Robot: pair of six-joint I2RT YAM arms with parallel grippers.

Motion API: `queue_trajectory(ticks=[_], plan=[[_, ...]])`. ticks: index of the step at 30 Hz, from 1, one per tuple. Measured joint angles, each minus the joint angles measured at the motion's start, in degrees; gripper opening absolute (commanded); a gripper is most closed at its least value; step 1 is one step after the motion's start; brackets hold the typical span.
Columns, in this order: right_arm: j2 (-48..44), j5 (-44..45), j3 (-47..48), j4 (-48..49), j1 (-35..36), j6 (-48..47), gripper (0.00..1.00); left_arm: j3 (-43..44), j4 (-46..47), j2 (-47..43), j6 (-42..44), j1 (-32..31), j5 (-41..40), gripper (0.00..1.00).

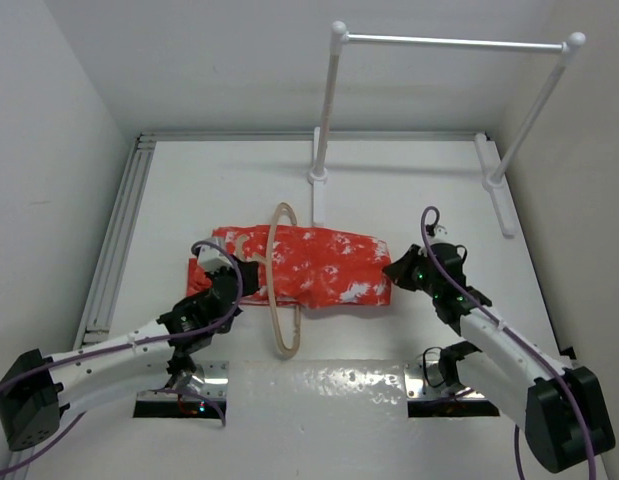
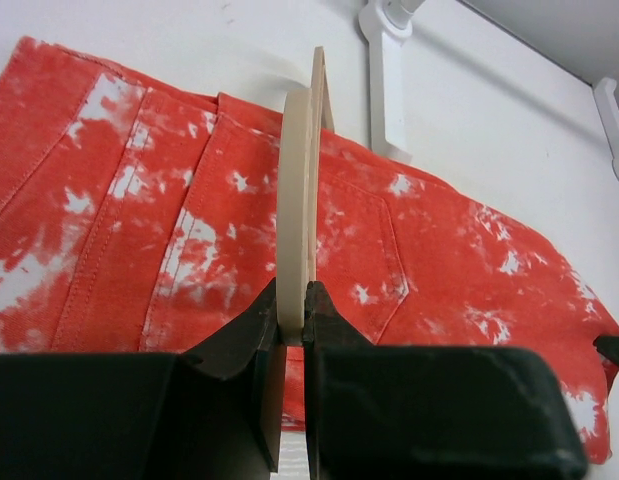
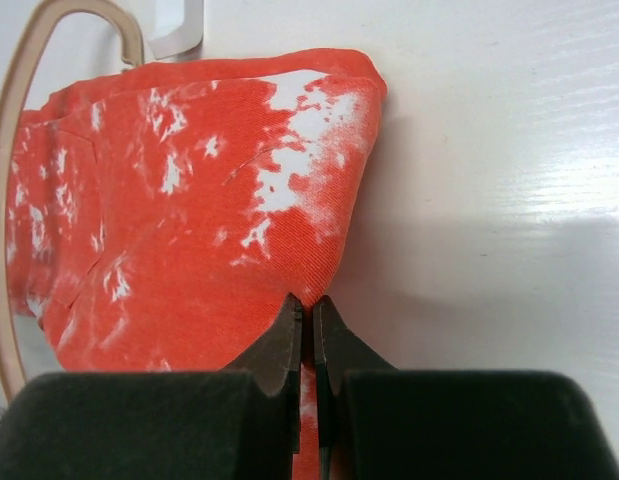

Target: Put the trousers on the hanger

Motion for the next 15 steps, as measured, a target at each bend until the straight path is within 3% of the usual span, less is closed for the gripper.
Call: queue_trajectory(ticks=[10, 11, 12, 15], plan=[[9.1, 0.3, 0.1, 2.3, -0.4, -0.2, 0.03, 1.1, 2.8, 2.3, 3.4, 0.0, 2.0, 0.00], [10.0, 0.3, 0.3, 2.2, -0.4, -0.1, 0.08, 1.5, 3.0, 2.5, 3.8, 0.0, 2.4, 0.00], [10.8, 0.2, 0.7, 2.2, -0.4, -0.1, 0.30, 1.8, 3.2, 2.6, 4.1, 0.0, 2.9, 0.00], [11.9, 0.4, 3.0, 0.8, -0.5, 0.1, 0.64, 3.5, 3.2, 3.5, 5.4, 0.0, 4.0, 0.00]])
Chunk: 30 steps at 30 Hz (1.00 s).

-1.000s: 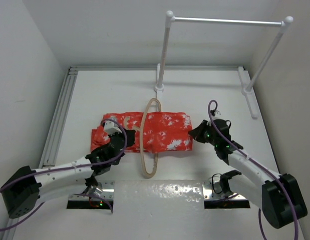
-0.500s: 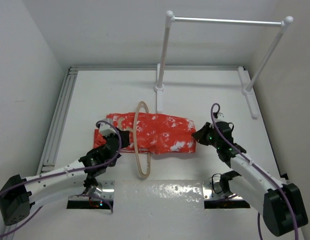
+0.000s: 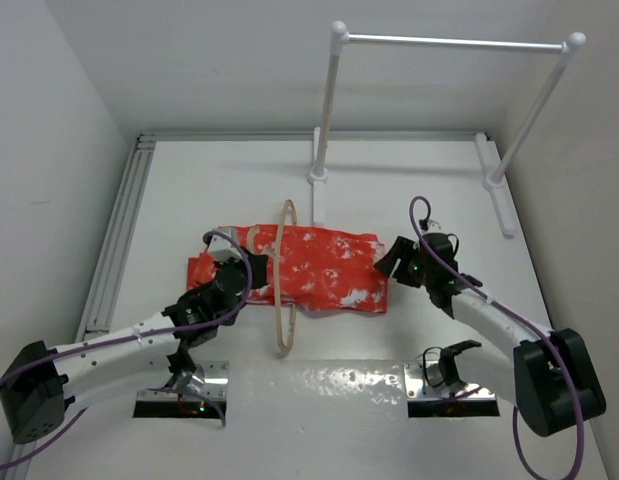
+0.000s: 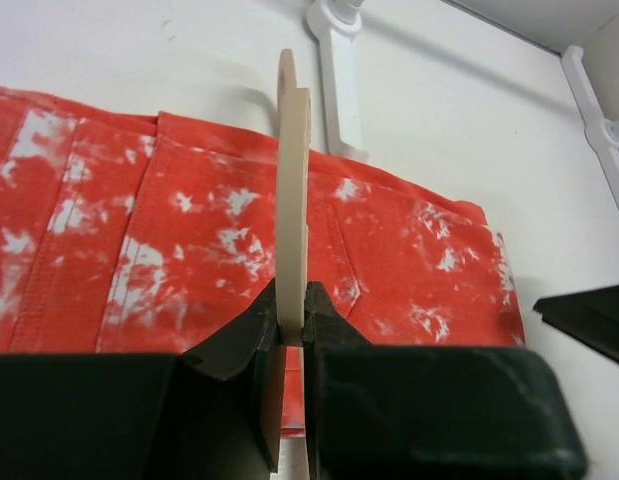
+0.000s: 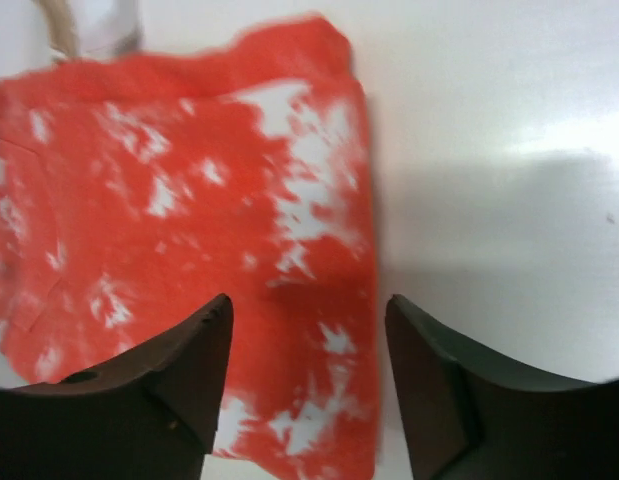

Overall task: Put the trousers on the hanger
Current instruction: Place the trousers on the hanger, then place the hanger at the clothesline.

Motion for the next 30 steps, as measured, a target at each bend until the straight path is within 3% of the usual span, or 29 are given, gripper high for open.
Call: queue_trajectory(ticks=[5, 8, 10, 12, 14, 15, 18, 25, 28, 30], plan=[[-3.3, -0.6, 5.3, -2.3, 1.3, -0.8, 0.69, 4.3, -1.4, 2.2, 1.8, 0.0, 1.8, 0.00], [-5.7, -0.5, 8.0, -1.7, 8.0, -0.5, 0.22, 6.3, -1.6, 2.7, 2.6, 0.0, 2.7, 0.00], [-5.1, -0.4, 9.7, 0.0, 15.3, -0.3, 0.00, 8.0, -2.3, 3.4, 3.1, 0.0, 3.2, 0.00], [-2.9, 0.2, 11.5, 1.8, 23.4, -0.3, 0.00, 10.4, -3.0, 4.4, 3.6, 0.0, 3.7, 0.00], [-0.7, 0.7, 13.1, 3.2, 30.1, -0.1, 0.25, 13.1, -4.5, 4.9, 4.3, 0.0, 4.1, 0.00], [0.1, 0.9, 13.8, 4.0, 32.6, 0.0, 0.51, 14.7, -5.2, 5.1, 4.6, 0.0, 4.2, 0.00], [1.7, 1.4, 15.1, 6.6, 35.7, 1.1, 0.68, 17.7, -5.7, 5.2, 5.2, 0.0, 4.5, 0.00], [10.8, 1.3, 19.9, 13.2, 39.1, 5.6, 0.73, 23.6, -7.3, 6.1, 6.4, 0.0, 5.6, 0.00], [12.3, 1.4, 20.0, 15.4, 39.5, 7.0, 0.70, 25.4, -8.4, 6.8, 6.7, 0.0, 5.8, 0.00], [12.3, 1.6, 20.1, 16.3, 39.5, 7.6, 0.59, 26.2, -8.9, 7.5, 6.9, 0.0, 5.9, 0.00]])
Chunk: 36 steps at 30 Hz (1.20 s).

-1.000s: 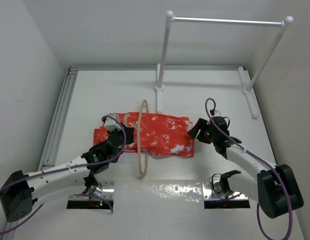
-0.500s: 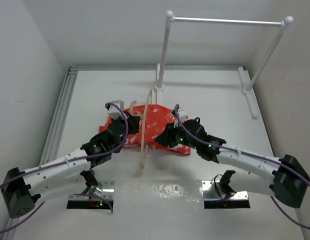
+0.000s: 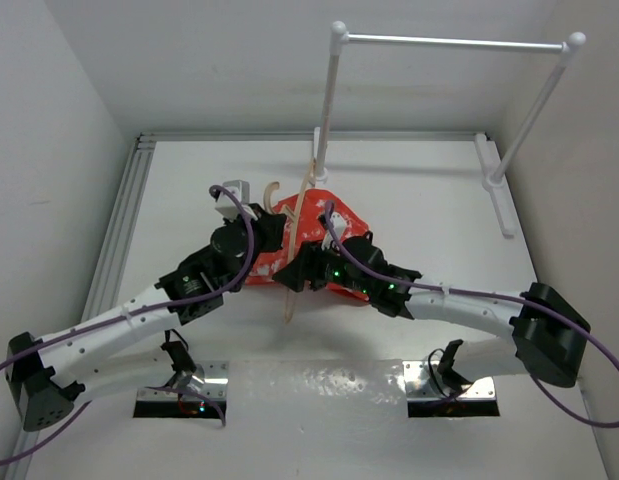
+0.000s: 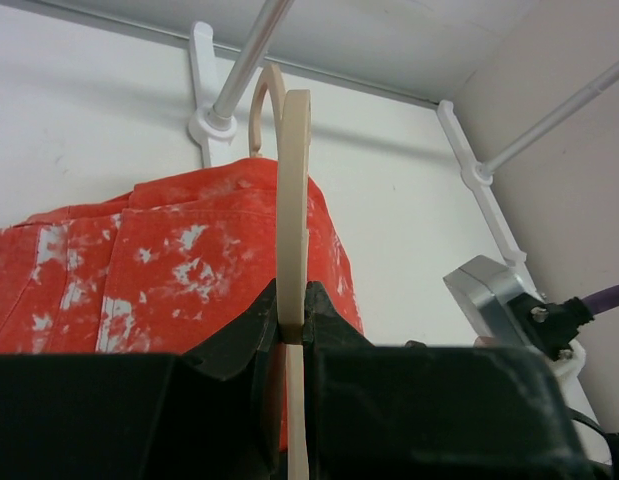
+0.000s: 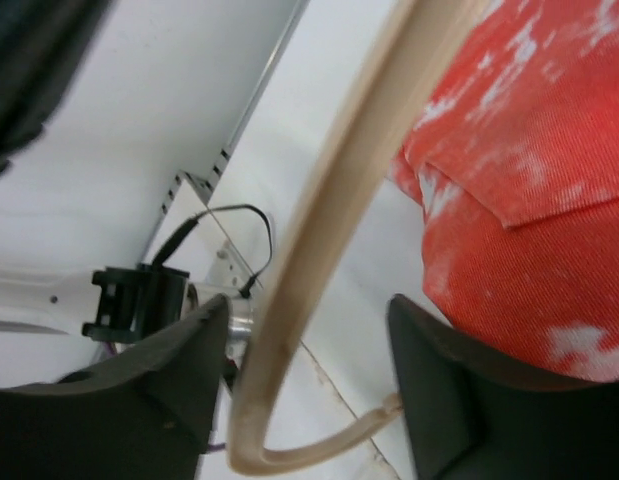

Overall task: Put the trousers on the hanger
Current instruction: Place the hanger at the clothesline.

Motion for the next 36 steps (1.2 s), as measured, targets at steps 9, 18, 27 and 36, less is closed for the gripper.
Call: queue_trajectory(ticks=[9, 18, 27, 36], plan=[[1.2, 2.4, -0.3, 7.8, 0.0, 7.7, 0.16, 4.6, -3.3, 3.0, 1.0, 0.0, 0.3, 0.00], [1.0, 5.3, -2.5, 14.7, -0.2, 14.2, 0.00, 8.8, -4.5, 4.9, 2.5, -0.2, 0.5, 0.10], [-3.9, 7.9, -4.3, 15.5, -0.2, 18.7, 0.00, 18.6, 0.2, 4.7, 3.6, -0.4, 5.1, 0.57], [-12.6, 8.5, -4.3, 9.2, -7.1, 20.2, 0.00, 19.0, 2.6, -0.9, 4.0, -0.4, 7.0, 0.60]])
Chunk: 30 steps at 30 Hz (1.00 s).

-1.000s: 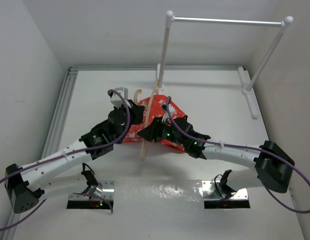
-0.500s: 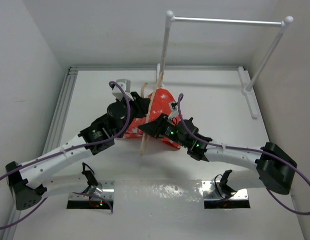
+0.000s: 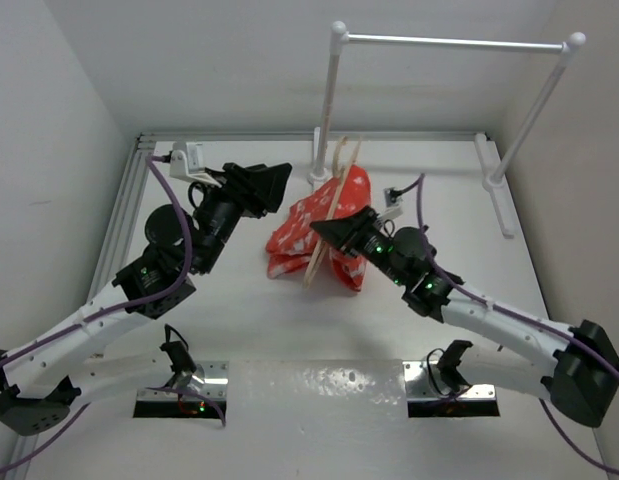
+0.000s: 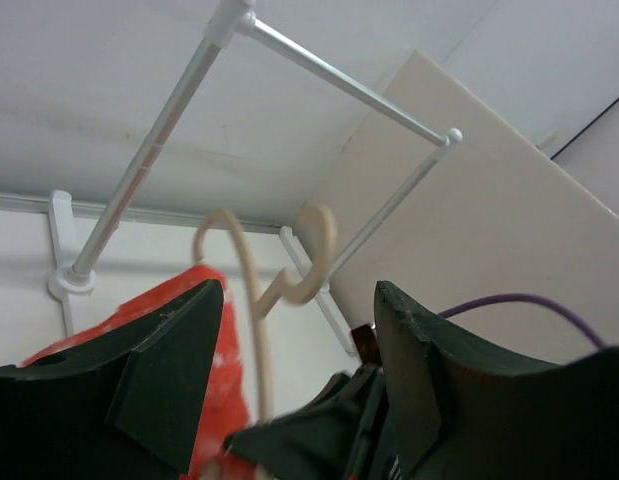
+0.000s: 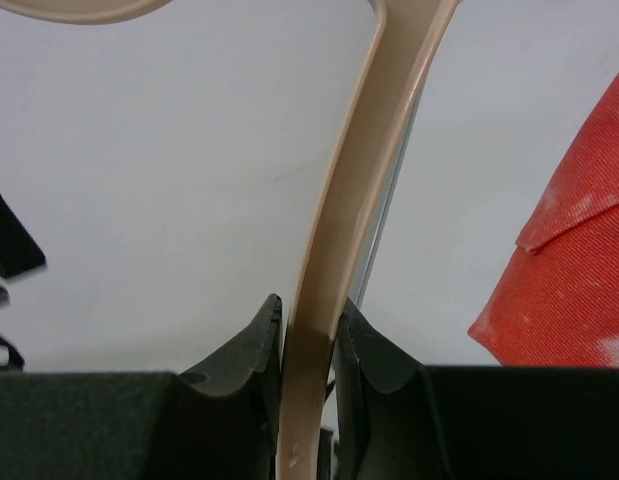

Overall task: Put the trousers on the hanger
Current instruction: Place the hanger at the clothesline.

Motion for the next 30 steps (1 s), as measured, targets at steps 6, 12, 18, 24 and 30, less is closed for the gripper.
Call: queue_trajectory(ticks=[6, 12, 18, 24, 30], plan=[[-5.9, -1.3, 3.9, -10.8, -13.6, -1.2, 0.00, -6.5, 0.9, -4.0, -0.4, 0.0, -0.3, 0.60], [-3.8, -4.7, 16.1, -20.4, -25.7, -3.0, 0.00, -13.8, 0.2, -4.8, -1.5, 0.0, -0.7, 0.59], [1.8, -11.7, 24.8, -20.8, -36.5, -1.2, 0.00, -19.5, -1.0, -5.7, -2.8, 0.0, -0.6, 0.59], [12.4, -19.3, 33.4, -20.9, -45.9, 3.5, 0.00, -25.0, -1.7, -6.8, -4.0, 0.0, -0.6, 0.59], [19.8, -25.3, 37.6, -22.1, -51.7, 5.9, 0.00, -27.6, -2.8, -6.9, -4.5, 0.0, -0.7, 0.59]])
